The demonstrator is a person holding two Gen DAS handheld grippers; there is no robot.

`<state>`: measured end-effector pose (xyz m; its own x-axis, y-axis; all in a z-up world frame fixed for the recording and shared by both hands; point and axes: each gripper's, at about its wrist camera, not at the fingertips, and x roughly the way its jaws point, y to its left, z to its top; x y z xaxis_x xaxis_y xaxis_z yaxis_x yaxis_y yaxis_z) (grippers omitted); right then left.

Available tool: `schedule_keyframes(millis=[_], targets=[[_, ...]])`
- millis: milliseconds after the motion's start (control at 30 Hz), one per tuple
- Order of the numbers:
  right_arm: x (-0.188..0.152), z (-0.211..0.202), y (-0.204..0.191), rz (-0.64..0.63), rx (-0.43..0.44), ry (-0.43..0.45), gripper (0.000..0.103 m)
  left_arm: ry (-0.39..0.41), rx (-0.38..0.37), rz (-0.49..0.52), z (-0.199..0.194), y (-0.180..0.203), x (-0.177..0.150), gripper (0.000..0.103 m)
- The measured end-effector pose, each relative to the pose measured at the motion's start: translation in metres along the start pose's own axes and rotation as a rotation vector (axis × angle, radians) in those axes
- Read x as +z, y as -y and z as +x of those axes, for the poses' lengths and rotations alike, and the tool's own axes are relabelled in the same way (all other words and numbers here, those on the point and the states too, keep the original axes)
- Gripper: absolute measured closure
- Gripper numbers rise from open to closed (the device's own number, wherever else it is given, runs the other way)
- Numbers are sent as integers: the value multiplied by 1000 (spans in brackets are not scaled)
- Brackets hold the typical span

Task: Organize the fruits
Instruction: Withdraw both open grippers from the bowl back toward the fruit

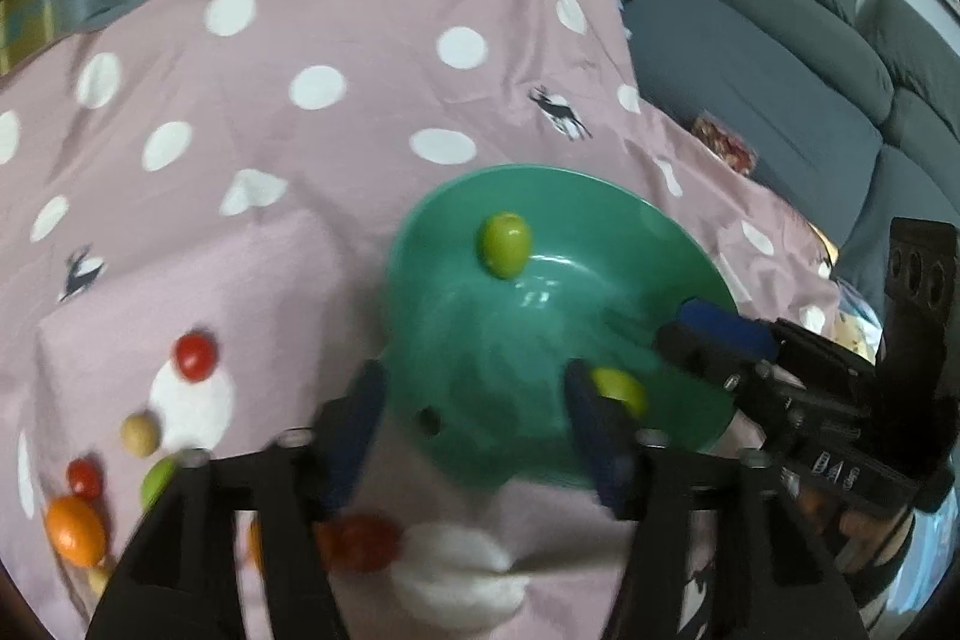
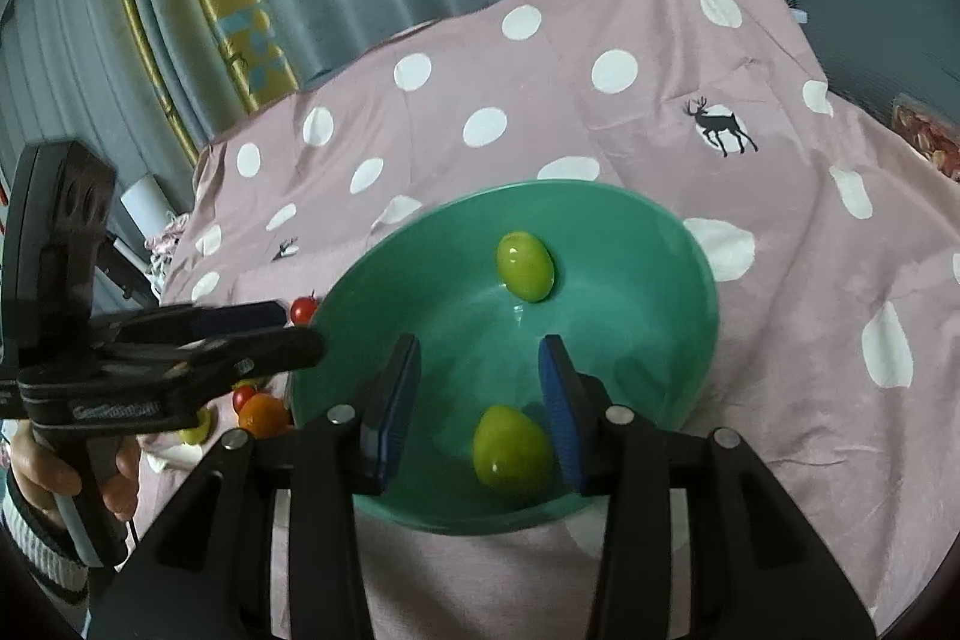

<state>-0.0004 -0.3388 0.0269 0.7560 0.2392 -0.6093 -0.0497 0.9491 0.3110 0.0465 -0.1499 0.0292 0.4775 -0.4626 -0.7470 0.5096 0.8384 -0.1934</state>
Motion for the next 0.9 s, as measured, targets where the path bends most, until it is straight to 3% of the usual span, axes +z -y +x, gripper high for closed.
schedule_keyframes(millis=[100,200,267,367,533,733,900], targets=[[0,-4,-2,3,13,17,56,26,34,-37,-18,-15,-12,34],[-1,-9,-7,3,42,33,53,40,105,-80,-36,-35,-29,26],[-3,-12,-12,5,63,47,47,46,200,-97,-51,-50,-46,18],[-9,-16,-21,8,105,55,35,40,308,-133,-71,-73,-72,17],[-19,-20,-42,-1,205,58,19,26,417,-212,-100,-100,-114,5],[-37,-15,-81,-65,309,14,15,15,426,-294,-116,-118,-150,5],[-49,-4,-112,-114,348,-56,15,40,369,-310,-120,-117,-157,5]])
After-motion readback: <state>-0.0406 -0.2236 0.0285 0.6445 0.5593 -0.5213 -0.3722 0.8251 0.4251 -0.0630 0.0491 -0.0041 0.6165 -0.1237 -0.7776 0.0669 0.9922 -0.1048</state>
